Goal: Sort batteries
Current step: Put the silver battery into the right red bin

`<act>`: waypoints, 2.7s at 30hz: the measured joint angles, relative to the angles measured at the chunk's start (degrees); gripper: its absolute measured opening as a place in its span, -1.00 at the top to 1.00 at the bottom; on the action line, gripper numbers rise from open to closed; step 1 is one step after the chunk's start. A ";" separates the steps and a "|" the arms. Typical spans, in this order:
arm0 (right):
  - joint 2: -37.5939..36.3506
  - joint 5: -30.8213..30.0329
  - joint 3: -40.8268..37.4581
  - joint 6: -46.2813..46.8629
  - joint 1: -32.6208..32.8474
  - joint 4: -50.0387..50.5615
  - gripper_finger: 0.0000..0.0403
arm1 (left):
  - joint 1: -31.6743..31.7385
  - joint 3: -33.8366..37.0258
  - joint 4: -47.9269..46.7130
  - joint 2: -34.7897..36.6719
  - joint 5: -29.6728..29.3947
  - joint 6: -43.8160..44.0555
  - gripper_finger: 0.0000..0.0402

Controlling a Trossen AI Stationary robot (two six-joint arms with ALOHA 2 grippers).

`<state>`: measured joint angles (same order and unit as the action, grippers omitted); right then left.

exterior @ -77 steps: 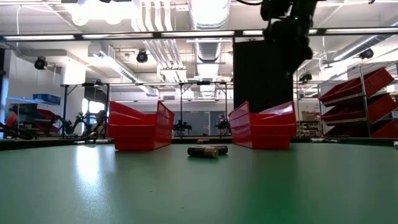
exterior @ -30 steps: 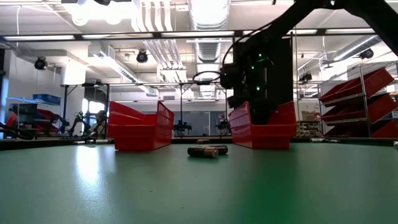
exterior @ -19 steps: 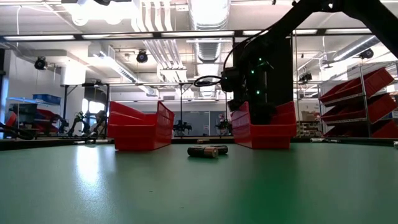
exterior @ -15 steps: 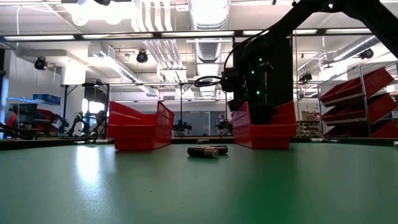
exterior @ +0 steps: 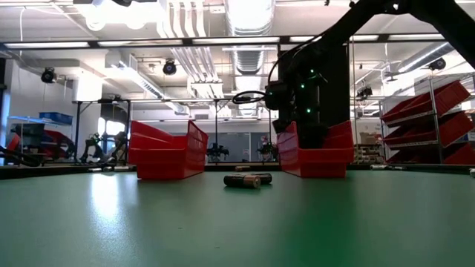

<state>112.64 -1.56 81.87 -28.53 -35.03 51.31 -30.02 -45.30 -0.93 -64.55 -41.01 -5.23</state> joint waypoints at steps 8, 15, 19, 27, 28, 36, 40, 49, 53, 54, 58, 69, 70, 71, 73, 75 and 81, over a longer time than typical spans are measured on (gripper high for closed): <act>-0.26 -0.03 0.98 0.62 0.18 1.12 -0.41 | 0.00 0.00 0.00 0.00 0.00 -0.02 0.10; -4.38 -0.13 4.64 3.32 0.62 8.14 -0.50 | 0.00 0.00 -0.02 0.04 0.00 -0.24 0.10; -10.37 -0.13 5.77 6.27 1.44 11.78 -0.48 | 0.00 0.00 -0.02 0.07 0.00 -0.26 0.10; -24.30 0.02 4.73 19.46 9.92 21.72 -0.34 | 0.00 0.00 -0.03 0.07 0.00 -0.47 0.10; -25.89 0.00 4.16 21.62 11.66 22.41 -0.32 | 0.00 0.00 -0.02 0.07 0.01 -0.48 0.10; -35.20 0.14 -5.76 41.94 26.87 25.70 -0.26 | 0.00 0.00 0.09 0.07 0.02 -0.48 0.10; -38.60 0.75 -13.15 51.62 33.26 27.81 -0.30 | 0.00 0.00 0.09 0.07 0.04 -0.26 0.10; -41.78 3.08 -30.66 54.47 41.96 27.43 -0.19 | -1.70 0.00 0.07 0.52 0.07 -0.07 0.10; -38.71 3.04 -34.99 49.36 42.05 25.48 -0.13 | -2.20 0.00 0.26 1.07 0.07 -0.07 0.10; -37.61 3.02 -35.52 48.15 42.04 24.76 -0.12 | -2.21 0.00 0.21 1.12 0.06 -0.07 0.10; -32.72 2.99 -36.62 43.75 42.05 22.46 -0.07 | -2.21 0.00 0.06 1.20 0.07 -0.20 0.10; -21.26 2.77 -37.55 33.48 41.75 16.03 0.05 | -2.21 0.00 -0.07 1.22 0.04 -0.26 0.10; -20.50 2.97 -37.55 33.11 41.75 15.73 0.06 | -2.21 0.00 -0.06 1.22 0.04 -0.26 0.10; -19.68 3.07 -37.55 32.72 41.75 15.22 0.08 | -2.21 0.00 -0.07 1.22 0.06 -0.26 0.10; -18.17 3.15 -37.51 31.47 41.75 15.02 0.11 | -2.21 0.00 -0.04 1.22 0.05 -0.26 0.10; -16.88 3.15 -37.31 30.41 41.75 14.99 0.14 | -2.21 0.00 -0.07 1.22 0.06 -0.26 0.10; -14.51 3.10 -37.22 28.38 41.77 14.29 0.31 | -2.21 0.00 -0.24 1.22 0.07 -0.26 0.10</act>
<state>98.13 1.54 44.64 -0.15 6.74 65.60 -32.23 -45.30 -1.17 -63.33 -40.95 -5.50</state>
